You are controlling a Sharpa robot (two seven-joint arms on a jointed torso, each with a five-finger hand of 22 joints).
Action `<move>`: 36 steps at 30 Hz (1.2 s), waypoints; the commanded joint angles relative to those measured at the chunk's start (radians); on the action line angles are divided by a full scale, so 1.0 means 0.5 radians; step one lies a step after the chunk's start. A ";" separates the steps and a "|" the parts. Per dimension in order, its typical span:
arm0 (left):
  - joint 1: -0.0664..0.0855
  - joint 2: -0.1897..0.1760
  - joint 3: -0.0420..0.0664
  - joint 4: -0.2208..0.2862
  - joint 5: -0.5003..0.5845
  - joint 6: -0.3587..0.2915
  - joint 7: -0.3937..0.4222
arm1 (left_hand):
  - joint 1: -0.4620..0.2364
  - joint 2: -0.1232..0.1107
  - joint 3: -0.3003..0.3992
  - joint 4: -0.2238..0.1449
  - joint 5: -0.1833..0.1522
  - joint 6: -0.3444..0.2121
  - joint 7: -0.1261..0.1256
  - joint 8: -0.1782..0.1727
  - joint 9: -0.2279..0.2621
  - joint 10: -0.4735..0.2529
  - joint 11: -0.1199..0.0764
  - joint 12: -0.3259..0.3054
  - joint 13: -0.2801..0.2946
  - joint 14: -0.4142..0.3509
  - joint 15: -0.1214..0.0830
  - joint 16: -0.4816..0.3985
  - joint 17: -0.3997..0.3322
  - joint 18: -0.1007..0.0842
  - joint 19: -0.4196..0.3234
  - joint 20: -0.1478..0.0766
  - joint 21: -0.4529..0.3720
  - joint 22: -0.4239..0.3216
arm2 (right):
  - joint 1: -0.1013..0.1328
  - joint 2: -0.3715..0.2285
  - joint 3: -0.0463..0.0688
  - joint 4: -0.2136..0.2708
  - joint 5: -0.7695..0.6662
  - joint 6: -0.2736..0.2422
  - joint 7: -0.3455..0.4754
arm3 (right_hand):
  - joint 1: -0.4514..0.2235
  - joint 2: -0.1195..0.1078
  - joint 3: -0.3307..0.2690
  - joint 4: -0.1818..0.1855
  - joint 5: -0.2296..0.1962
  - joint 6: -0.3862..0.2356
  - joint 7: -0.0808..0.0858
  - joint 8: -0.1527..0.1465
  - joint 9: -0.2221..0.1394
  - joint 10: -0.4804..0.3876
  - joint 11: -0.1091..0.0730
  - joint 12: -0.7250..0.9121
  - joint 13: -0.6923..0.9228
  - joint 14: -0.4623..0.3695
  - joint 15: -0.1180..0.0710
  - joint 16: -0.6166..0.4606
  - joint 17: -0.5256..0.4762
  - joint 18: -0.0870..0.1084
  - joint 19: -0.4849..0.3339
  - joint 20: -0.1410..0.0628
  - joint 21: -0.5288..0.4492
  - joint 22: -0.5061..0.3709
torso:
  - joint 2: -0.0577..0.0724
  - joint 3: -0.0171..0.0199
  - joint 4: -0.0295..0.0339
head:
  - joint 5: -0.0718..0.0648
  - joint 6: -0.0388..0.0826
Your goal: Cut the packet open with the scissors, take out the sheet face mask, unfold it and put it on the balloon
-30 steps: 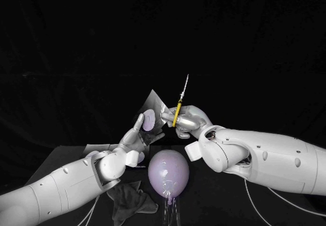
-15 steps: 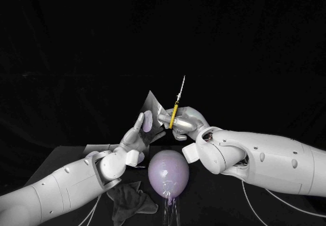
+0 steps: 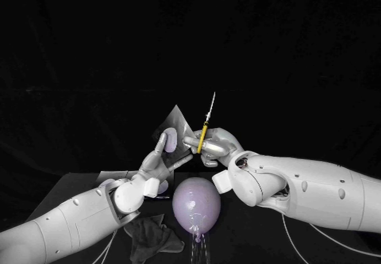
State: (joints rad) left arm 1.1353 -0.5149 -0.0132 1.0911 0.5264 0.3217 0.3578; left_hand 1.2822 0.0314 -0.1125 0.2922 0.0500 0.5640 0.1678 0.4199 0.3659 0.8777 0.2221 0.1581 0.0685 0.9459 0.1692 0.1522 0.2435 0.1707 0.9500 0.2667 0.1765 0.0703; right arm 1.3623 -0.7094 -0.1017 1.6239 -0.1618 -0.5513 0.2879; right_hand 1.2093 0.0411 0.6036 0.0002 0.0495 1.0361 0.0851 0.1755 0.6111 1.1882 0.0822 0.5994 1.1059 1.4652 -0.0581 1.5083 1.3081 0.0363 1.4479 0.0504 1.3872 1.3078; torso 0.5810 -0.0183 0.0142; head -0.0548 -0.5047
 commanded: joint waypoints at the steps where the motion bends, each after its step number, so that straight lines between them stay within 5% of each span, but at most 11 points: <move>1: 0.000 -0.003 0.006 0.016 0.007 0.207 -0.003 | 0.003 0.038 -0.027 0.000 -0.004 0.032 0.232 0.024 0.003 0.037 -0.005 0.013 0.000 0.033 -0.007 0.019 0.005 0.033 0.036 -0.006 0.011 -0.004 | -0.004 -0.004 0.001 -0.012 -0.006 0.040 0.020 | 0.001 0.019 0.140 -0.109 0.000 0.010 0.002 0.009 0.002 0.625 -0.164 1.145 0.002 0.151 -0.010 0.006 0.216 0.024 0.008 -0.006 0.001 0.285 | 0.000 0.0015 0.000 | 0.003 0.002; 12: -0.007 -0.033 0.013 0.024 -0.062 0.184 0.068 | 0.192 0.048 -0.124 -0.015 -0.003 0.175 0.168 0.053 -0.031 0.171 -0.047 -0.014 -0.004 -0.024 -0.015 -0.043 -0.020 0.029 0.015 -0.003 -0.063 -0.013 | -0.014 -0.065 0.001 -0.066 -0.003 0.029 0.005 | -0.001 0.019 0.145 -0.113 0.000 0.009 0.003 0.010 0.003 0.624 -0.163 1.142 -0.002 0.151 -0.010 0.007 0.220 0.025 0.006 -0.006 -0.003 0.284 | 0.001 0.0031 0.000 | 0.008 -0.007; 25: -0.007 -0.036 0.014 0.014 -0.189 0.109 0.076 | 0.593 0.065 -0.087 -0.142 -0.002 0.219 0.156 0.008 -0.094 0.182 -0.050 -0.101 -0.007 -0.029 -0.011 -0.074 -0.036 0.029 -0.035 0.016 -0.122 -0.011 | -0.015 -0.104 0.000 -0.083 -0.005 0.031 -0.011 | -0.004 0.018 0.148 -0.118 0.000 0.009 0.003 0.011 0.005 0.624 -0.163 1.138 -0.006 0.153 -0.010 0.010 0.227 0.025 0.006 -0.006 -0.004 0.283 | 0.001 0.0024 0.001 | 0.009 -0.014; 36: -0.006 -0.023 0.014 0.019 -0.243 0.119 0.023 | 0.687 0.062 -0.078 -0.166 -0.002 0.214 0.172 -0.031 -0.132 0.162 -0.038 -0.149 -0.009 -0.014 -0.008 -0.078 -0.039 0.030 -0.020 0.013 -0.122 -0.006 | -0.018 -0.088 -0.002 -0.107 -0.005 0.048 -0.030 | -0.005 0.018 0.149 -0.119 0.000 0.009 0.003 0.011 0.005 0.624 -0.163 1.138 -0.006 0.153 -0.009 0.011 0.229 0.025 0.006 -0.006 -0.003 0.284 | 0.001 0.0010 0.002 | 0.015 -0.022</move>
State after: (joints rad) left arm 1.1312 -0.5294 -0.0075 1.0975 0.4301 0.3754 0.3744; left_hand 1.6176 0.0644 -0.1513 0.2136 0.0500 0.6687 0.1837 0.4079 0.3008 0.9620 0.1967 0.0891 0.0655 0.9366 0.1644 0.1186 0.2254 0.1691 0.9361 0.2750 0.1171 0.0662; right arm 1.3534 -0.7548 -0.1033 1.5707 -0.1605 -0.5490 0.2730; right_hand 1.2080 0.0423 0.6037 0.0001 0.0495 1.0334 0.0841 0.1777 0.6120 1.1882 0.0822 0.5994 1.1024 1.4668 -0.0564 1.5087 1.3077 0.0363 1.4478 0.0505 1.3871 1.3078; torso 0.5816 -0.0174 0.0144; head -0.0482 -0.5144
